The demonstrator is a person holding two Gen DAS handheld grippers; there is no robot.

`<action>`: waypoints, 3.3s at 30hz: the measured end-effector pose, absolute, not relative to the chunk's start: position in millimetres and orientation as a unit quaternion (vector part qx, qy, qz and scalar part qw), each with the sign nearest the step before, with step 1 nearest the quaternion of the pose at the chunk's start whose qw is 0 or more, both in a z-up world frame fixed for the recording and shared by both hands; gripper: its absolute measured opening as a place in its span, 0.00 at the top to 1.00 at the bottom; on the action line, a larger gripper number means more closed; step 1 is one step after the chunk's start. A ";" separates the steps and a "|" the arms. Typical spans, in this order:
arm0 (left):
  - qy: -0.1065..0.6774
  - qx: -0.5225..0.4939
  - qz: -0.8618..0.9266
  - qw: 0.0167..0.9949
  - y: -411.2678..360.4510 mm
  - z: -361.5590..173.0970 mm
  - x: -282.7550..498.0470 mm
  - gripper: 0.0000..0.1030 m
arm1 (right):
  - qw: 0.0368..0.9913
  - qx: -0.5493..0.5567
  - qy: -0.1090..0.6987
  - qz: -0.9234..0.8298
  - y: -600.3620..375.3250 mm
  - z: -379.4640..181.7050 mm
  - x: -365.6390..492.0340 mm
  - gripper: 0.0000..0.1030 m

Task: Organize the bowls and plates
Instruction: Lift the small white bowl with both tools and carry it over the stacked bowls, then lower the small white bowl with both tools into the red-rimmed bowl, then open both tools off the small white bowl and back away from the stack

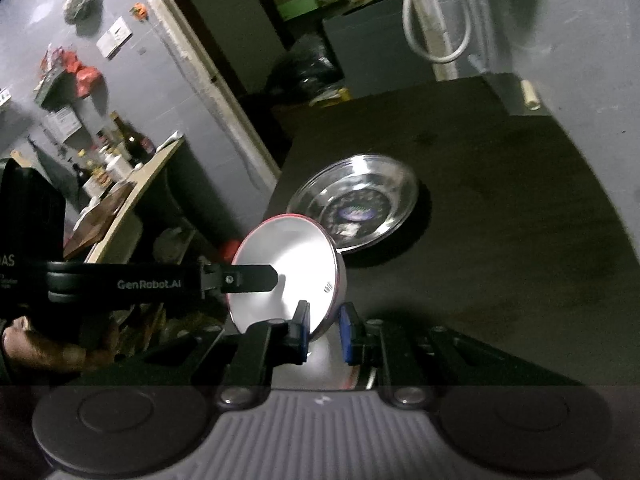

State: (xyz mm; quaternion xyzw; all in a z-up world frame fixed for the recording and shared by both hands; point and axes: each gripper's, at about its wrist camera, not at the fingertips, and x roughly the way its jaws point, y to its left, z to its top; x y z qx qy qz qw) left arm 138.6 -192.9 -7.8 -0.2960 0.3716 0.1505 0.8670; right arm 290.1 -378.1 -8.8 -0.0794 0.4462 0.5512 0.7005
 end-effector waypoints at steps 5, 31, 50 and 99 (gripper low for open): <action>0.397 -0.298 0.147 0.856 -196.5 -15.5 131.9 0.87 | 0.685 -0.117 0.455 0.557 -369.7 -15.6 282.2 0.83; 0.467 -0.274 0.154 0.827 -213.8 -31.5 136.8 0.83 | 0.654 -0.167 0.491 0.551 -366.9 -30.9 274.7 0.82; 0.493 -0.265 0.145 0.816 -213.7 -39.4 144.5 0.78 | 0.646 -0.181 0.498 0.550 -363.1 -36.4 273.5 0.76; 0.414 -0.272 0.248 0.833 -178.4 -21.1 101.7 0.01 | 0.757 -0.168 0.465 0.427 -392.9 -30.8 309.0 0.00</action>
